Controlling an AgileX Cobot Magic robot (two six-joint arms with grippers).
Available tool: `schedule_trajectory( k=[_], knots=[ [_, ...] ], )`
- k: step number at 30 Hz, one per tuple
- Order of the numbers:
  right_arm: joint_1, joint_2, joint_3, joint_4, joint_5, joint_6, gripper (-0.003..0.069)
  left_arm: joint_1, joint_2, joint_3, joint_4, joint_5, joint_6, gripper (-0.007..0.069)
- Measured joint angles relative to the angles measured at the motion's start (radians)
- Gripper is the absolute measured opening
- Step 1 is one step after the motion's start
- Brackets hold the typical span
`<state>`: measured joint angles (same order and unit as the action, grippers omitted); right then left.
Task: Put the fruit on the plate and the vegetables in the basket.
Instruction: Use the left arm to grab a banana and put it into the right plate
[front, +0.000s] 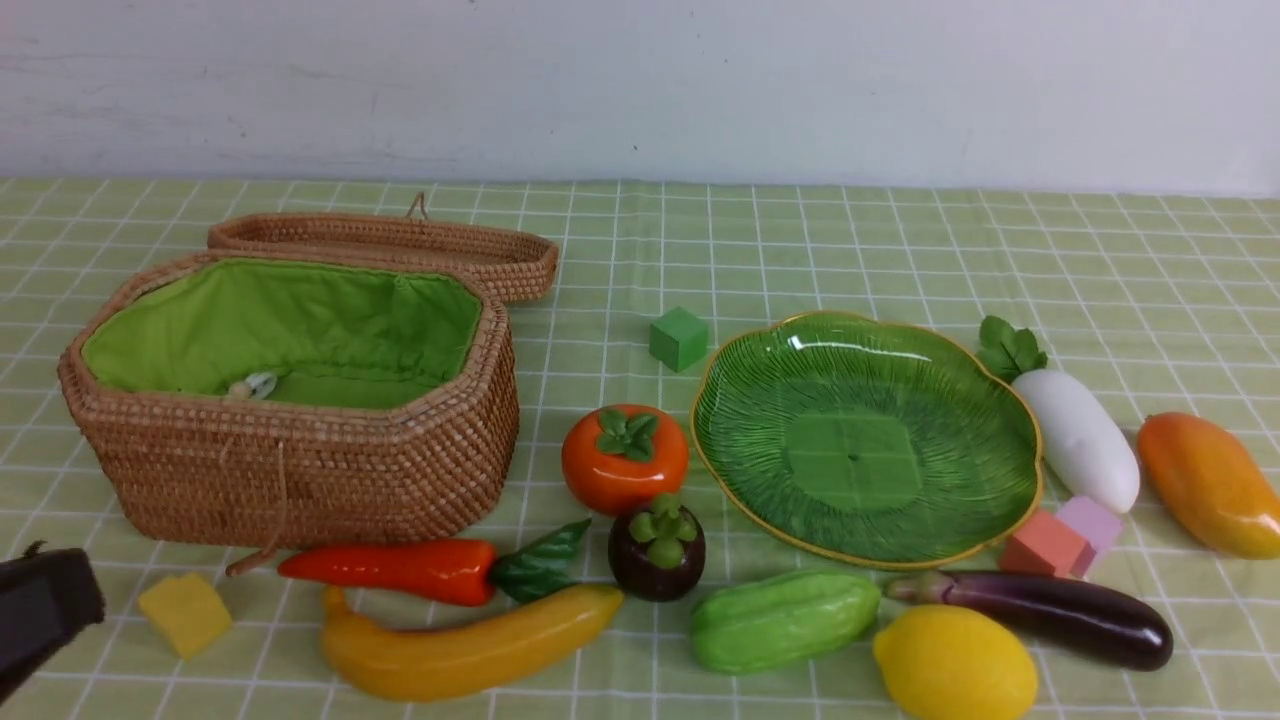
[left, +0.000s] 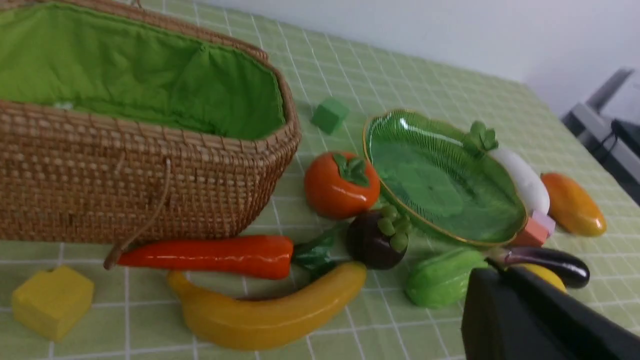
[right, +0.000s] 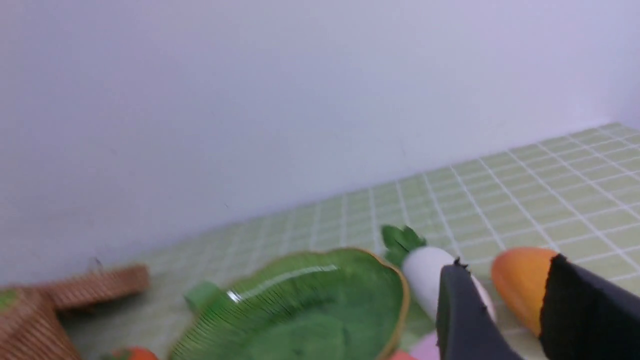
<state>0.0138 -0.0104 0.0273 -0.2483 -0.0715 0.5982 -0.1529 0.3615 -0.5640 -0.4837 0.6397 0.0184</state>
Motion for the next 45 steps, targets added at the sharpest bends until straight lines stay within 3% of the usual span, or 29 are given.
schedule_trajectory(
  k=[8, 12, 15, 17, 26, 30, 37, 45],
  knots=[
    [0.0, 0.0, 0.0, 0.003, -0.095, 0.183, 0.0216, -0.009, 0.05, 0.0, -0.091, -0.051, 0.082, -0.0013],
    [0.022, 0.033, -0.087, -0.056, 0.047, 0.335, 0.0103, -0.009, 0.059, -0.013, -0.128, -0.065, 0.114, -0.0013],
    [0.071, 0.094, -0.178, -0.118, 0.127, 0.378, 0.0046, -0.009, 0.08, -0.038, -0.132, -0.028, 0.169, -0.0013],
    [0.179, 0.185, -0.296, -0.157, 0.234, 0.392, 0.0007, -0.009, 0.116, -0.072, -0.133, 0.034, 0.217, -0.0013],
    [0.669, 0.495, -0.667, -0.097, 0.877, 0.208, 0.0003, -0.009, 0.173, -0.127, -0.133, 0.11, 0.291, -0.0013],
    [0.843, 0.567, -0.798, -0.082, 1.043, 0.121, 0.0005, -0.03, 0.173, -0.127, -0.132, 0.14, 0.353, -0.0013],
    [1.017, 0.579, -0.963, -0.03, 1.099, 0.029, 0.0004, -0.223, 0.313, -0.23, -0.025, 0.269, 0.362, -0.0013],
    [1.046, 0.579, -0.994, 0.006, 1.209, -0.062, 0.001, -0.491, 0.6, -0.379, 0.254, 0.332, 0.296, -0.0013]
  ],
)
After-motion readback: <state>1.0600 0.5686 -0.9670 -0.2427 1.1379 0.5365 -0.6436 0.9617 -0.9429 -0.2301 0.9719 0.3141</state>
